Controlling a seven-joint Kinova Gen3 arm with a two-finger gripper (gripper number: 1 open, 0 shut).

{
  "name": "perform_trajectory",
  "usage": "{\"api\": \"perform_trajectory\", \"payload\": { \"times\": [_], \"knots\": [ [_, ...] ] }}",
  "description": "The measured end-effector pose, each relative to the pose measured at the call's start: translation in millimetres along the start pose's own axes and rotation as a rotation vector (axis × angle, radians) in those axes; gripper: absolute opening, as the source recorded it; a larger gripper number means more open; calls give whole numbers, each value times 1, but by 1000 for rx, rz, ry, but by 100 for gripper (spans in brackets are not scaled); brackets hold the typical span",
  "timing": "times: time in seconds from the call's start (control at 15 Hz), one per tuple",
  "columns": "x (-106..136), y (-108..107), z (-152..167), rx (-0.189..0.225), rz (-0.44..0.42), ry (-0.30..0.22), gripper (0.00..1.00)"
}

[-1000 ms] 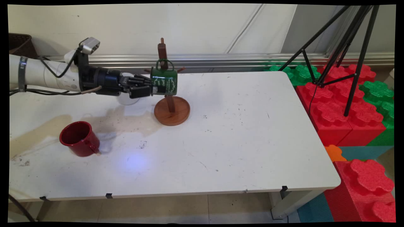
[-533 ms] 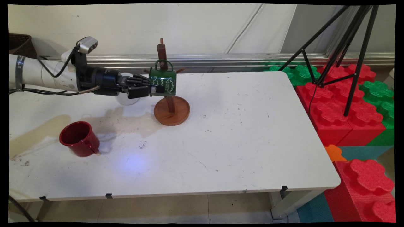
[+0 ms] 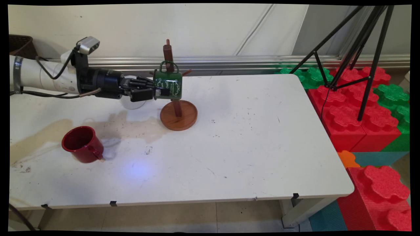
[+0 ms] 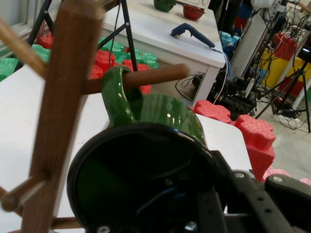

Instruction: Place the picked object on the table

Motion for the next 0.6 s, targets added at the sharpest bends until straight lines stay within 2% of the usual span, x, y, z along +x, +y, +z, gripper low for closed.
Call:
{"api": "perform_trajectory", "payload": {
  "times": [0.4, 0.6],
  "knots": [
    [6, 4, -7, -17, 20, 4, 0],
    [8, 10, -14, -38, 35, 0, 0]
  ]
}}
